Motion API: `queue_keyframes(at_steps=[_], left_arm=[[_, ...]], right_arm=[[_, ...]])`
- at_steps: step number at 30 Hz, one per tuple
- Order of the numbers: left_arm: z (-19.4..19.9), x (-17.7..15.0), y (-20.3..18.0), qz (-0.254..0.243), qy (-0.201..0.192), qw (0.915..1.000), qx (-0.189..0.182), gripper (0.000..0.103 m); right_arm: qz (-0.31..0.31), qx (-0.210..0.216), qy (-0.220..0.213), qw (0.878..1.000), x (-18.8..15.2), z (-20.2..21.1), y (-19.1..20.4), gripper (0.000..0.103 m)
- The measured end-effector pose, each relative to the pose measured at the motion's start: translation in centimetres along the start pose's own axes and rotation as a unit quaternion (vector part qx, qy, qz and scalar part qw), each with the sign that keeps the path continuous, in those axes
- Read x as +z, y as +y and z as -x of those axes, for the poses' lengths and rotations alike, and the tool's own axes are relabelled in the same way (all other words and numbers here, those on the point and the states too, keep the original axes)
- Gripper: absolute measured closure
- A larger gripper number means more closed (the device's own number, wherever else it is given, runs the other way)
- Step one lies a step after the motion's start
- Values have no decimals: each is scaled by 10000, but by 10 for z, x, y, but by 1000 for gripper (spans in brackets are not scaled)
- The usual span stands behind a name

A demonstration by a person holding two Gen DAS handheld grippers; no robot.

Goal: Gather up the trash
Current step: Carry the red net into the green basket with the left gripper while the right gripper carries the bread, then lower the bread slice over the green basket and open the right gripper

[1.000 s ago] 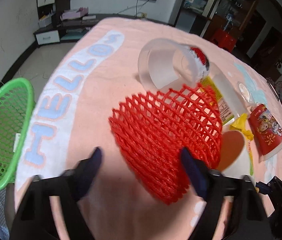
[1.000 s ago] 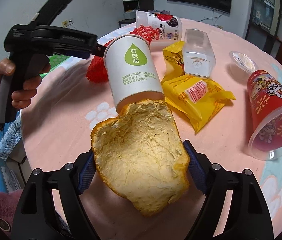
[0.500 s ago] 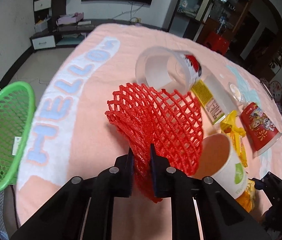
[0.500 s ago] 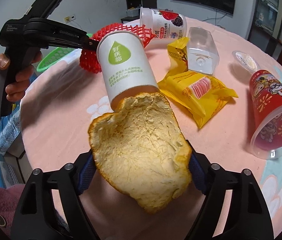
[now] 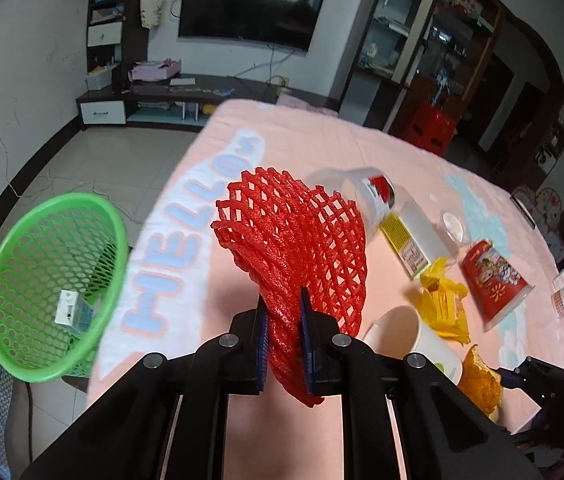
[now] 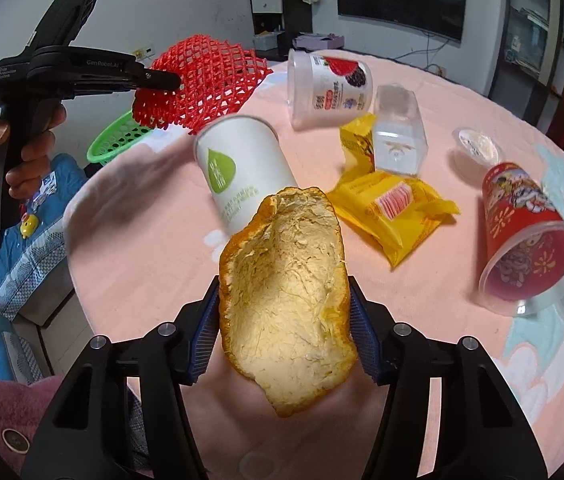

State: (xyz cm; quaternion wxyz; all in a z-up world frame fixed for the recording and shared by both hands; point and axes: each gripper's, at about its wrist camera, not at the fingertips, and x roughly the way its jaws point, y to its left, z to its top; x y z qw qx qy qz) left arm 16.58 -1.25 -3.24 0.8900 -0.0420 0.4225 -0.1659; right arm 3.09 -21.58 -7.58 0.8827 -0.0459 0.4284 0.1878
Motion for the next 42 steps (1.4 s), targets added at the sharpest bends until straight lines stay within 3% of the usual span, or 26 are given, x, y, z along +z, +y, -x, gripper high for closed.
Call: queue_keyframes(at_steps=[4,14,23,32,35,37,38,40,42], left_arm=[[17,4,16,137,-194,9997,101,90],[32,16,80,402,-456,9946,845,90],[14,16,137,518,-233,9861,1563,90],[-2,8,185,757,-16,9799,1845,87],[-8,7,196,815,55,9779,1927,81],[-11,5,201,876,94,9765,1968,68],[-13,4,203,896,105,9764,1960,67],[-14,3,208,947,120,9755,1984,51],[-13,0,213,998,129,9744,2011,47]], right_arm=[[65,32,-111,9999,14,5,11,44],[225,160,-166,9995,49,-3,36,44],[326,211,-189,9991,77,-11,55,44],[430,370,-163,9983,106,-25,76,44],[471,420,-158,9979,117,-31,85,44],[466,490,-144,9976,127,-36,90,44],[472,518,-141,9974,132,-39,93,44],[516,533,-136,9972,142,-46,100,44],[538,566,-122,9969,152,-53,106,44]])
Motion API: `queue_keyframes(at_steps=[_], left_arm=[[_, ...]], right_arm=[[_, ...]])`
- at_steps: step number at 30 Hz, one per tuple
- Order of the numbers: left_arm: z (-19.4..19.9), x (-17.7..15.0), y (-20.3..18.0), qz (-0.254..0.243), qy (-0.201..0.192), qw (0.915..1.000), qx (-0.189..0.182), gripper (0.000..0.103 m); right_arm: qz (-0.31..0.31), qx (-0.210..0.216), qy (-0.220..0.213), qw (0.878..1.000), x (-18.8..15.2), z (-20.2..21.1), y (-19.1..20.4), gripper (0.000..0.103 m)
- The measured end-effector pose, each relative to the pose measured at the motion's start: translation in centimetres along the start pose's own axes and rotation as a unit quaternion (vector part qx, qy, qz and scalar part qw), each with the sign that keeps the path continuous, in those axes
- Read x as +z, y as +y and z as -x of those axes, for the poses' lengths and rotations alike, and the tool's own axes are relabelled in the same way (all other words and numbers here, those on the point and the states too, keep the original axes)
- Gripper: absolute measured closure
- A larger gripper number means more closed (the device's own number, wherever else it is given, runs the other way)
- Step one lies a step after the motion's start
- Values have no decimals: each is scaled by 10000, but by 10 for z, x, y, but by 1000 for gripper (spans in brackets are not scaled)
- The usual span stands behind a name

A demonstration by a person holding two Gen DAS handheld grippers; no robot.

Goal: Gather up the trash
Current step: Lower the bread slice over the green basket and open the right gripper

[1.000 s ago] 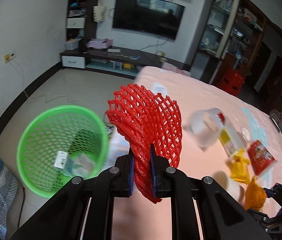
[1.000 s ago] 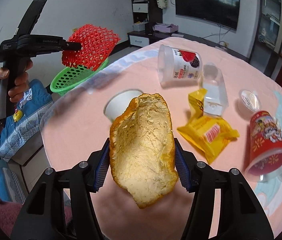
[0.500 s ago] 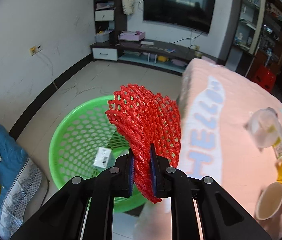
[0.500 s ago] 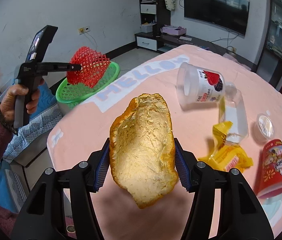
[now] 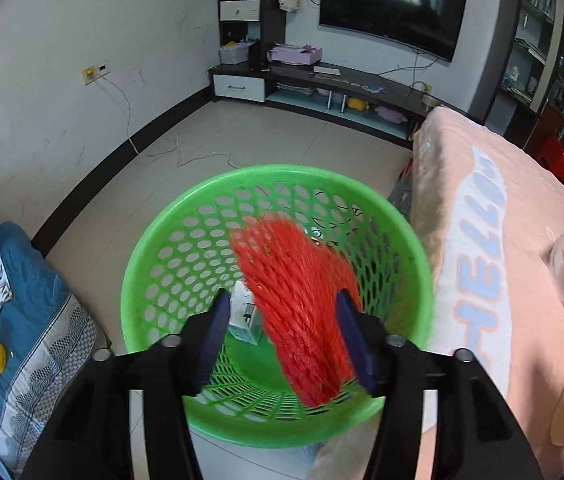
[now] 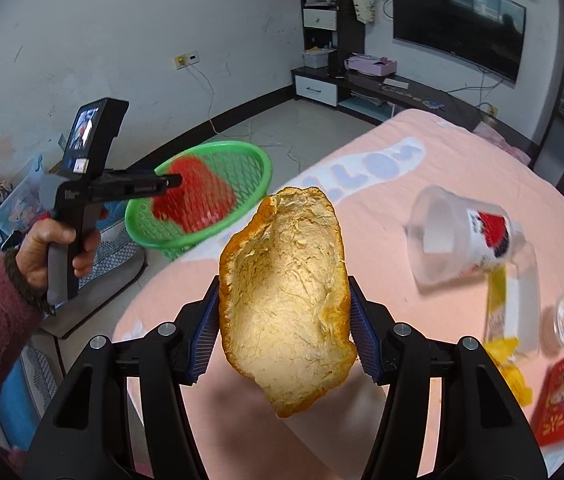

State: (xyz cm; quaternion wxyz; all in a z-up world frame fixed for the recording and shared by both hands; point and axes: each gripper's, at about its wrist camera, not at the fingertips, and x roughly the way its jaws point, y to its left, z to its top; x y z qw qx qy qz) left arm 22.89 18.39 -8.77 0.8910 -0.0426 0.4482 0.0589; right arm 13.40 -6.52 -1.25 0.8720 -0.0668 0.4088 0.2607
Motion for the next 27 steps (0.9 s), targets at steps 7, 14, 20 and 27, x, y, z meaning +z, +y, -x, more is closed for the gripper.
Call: queue_keyframes(at_steps=[7,14,20,27], left_arm=[[9,-7,22,197,-56,9998,59,37],[28,-30,50,526,-154,9985,89,33],[42,-49,65,656,-220,9974,215,32],[55,-66,80,853,-244,9958,238,32]], right_arm=[[132,151,39,9998,38,-32,20,44],[101,464,182,9987,74,-79,46,44],[197,567,367,9975,95,-122,75,44],[283,579,563,9963,113,-166,104,41]])
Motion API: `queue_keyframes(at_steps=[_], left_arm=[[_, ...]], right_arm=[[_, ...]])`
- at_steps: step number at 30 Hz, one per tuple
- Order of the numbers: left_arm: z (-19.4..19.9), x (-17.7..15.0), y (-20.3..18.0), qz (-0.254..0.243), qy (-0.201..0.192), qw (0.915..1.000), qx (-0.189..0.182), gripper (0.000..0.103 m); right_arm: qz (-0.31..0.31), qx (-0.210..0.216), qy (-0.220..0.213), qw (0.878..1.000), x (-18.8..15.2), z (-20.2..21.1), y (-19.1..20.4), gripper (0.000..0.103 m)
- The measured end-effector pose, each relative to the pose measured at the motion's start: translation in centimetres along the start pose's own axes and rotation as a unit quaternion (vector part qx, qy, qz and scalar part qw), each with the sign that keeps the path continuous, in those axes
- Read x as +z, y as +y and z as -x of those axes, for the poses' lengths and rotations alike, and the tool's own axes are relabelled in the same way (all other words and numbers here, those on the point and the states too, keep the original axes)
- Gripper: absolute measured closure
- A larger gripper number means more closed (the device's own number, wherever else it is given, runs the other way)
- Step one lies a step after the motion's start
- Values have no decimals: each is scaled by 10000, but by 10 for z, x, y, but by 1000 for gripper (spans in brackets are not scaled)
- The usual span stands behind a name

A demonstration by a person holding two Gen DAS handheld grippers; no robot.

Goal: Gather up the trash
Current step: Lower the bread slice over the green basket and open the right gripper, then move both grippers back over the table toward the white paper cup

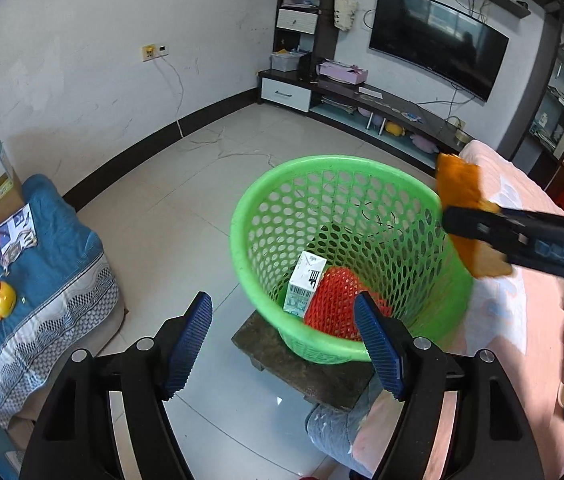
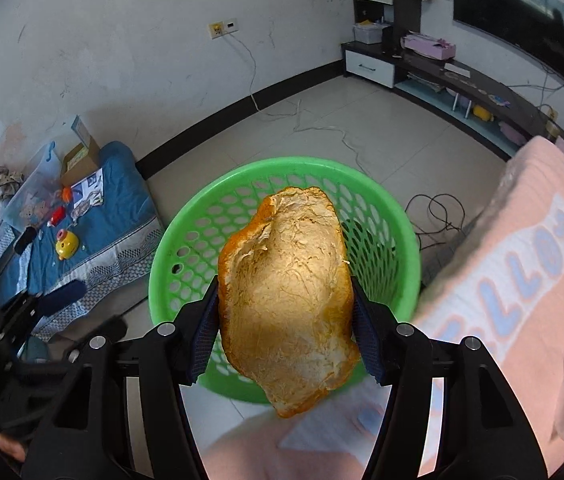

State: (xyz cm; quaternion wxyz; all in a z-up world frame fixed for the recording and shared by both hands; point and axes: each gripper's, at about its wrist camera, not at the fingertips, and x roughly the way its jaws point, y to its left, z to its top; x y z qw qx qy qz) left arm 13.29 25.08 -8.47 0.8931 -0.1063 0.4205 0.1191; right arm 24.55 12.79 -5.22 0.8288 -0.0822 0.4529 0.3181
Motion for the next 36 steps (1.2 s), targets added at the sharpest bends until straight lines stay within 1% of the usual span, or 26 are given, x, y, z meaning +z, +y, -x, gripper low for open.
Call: queue_keyframes(at_steps=[2,5,6,7,8,12,15,20,24,27,29,36], left_arm=[[0,-1,1,13,24,10000,-11,32],[1,-5,0,-41,38,10000,1,32],[1,-5,0,-49,42,10000,-5,32],[1,-6,-1,-57,45,10000,-22,32],[2,-7,-3,-65,48,10000,-40,32],[6,-6,-11,-148,-8,9998,-94,32],[10,-4,-19,-194,-51,9997,-167,32],[20,-2,-41,-355,-134,9987,-331,32],[31,-4,-68,-538,-202,9972,-487,31],[39,-7,-87,-661,-251,9956,-620,28],[44,-10,-100,-752,-278,9944,-684,28],[60,-18,-141,-1061,-331,9893,-946,28]], right_arm=[[-2,33,82,10000,4,-10,6,39],[-68,83,13,9999,9,-12,6,30],[-77,84,-43,9999,10,-11,6,25],[-87,85,-117,9999,11,-7,4,22],[-84,130,-186,9997,11,-1,3,22],[-18,38,-303,9995,7,18,-3,22],[19,-14,-392,9992,-3,38,-10,22],[-56,-154,-471,9988,-32,74,-30,22],[-210,-250,-484,9983,-58,95,-42,22],[-357,-365,-519,9973,-79,114,-55,22],[-424,-551,-563,9960,-93,125,-61,22],[-586,-982,-688,9911,-134,163,-86,22]])
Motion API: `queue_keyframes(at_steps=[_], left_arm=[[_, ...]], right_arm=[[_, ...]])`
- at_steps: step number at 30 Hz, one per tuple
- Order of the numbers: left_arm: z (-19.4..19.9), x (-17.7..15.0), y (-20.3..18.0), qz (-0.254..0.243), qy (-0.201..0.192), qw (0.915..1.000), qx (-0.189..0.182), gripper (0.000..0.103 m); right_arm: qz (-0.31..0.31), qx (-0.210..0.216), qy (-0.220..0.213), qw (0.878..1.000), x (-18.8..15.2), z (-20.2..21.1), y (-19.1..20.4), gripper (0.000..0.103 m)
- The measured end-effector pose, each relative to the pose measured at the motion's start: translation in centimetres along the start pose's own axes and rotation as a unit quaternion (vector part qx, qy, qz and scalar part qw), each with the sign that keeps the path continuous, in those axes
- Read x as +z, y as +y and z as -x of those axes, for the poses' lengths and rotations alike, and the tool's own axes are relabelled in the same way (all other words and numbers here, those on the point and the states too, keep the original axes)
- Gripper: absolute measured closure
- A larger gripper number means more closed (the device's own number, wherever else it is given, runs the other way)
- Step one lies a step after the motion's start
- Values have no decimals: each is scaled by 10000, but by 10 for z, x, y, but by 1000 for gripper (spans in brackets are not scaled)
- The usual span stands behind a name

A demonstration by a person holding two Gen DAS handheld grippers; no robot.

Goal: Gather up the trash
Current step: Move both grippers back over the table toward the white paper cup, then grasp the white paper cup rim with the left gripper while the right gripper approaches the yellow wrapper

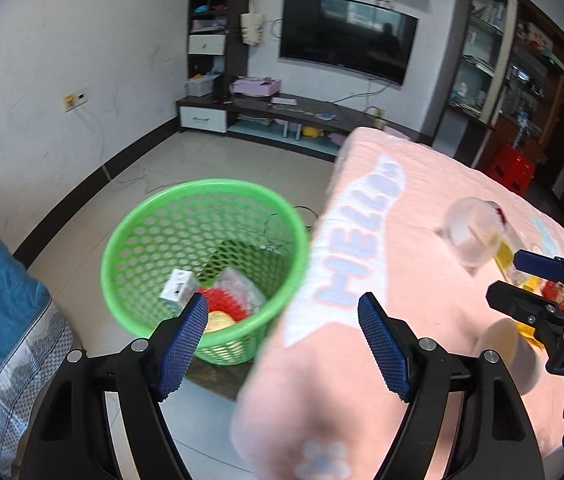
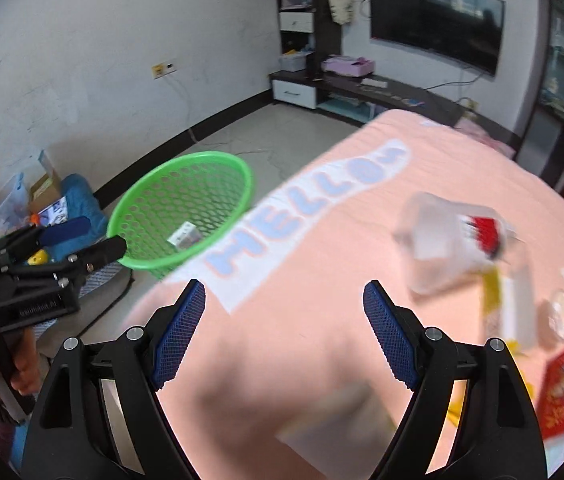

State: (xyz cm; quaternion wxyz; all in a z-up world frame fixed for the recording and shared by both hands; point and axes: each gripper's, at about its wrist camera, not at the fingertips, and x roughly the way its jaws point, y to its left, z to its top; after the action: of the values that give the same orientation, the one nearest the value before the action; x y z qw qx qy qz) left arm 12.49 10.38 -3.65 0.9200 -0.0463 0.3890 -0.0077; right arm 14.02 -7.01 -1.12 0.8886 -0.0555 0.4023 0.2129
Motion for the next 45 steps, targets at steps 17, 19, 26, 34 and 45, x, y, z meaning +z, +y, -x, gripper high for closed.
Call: queue_keyframes(at_steps=[17,19,26,34,45], left_arm=[[2,-3,-94,-669,128,9964,-513,28],[0,-3,-104,-757,147,9953,-584,28],[0,-14,-140,-1150,315,9879,-996,28],[-7,-37,-177,-1962,661,9659,-1555,28],[-26,-46,-184,-1933,994,9556,-1992,33]], right_arm=[[-489,-472,-133,9976,-92,78,-84,22],[-682,-519,-123,9962,-101,83,-99,22],[-1131,-680,-65,9912,-121,88,-137,22],[-1258,-562,-5,9905,-129,82,-146,28],[-1447,-604,213,9874,-122,61,-151,31]])
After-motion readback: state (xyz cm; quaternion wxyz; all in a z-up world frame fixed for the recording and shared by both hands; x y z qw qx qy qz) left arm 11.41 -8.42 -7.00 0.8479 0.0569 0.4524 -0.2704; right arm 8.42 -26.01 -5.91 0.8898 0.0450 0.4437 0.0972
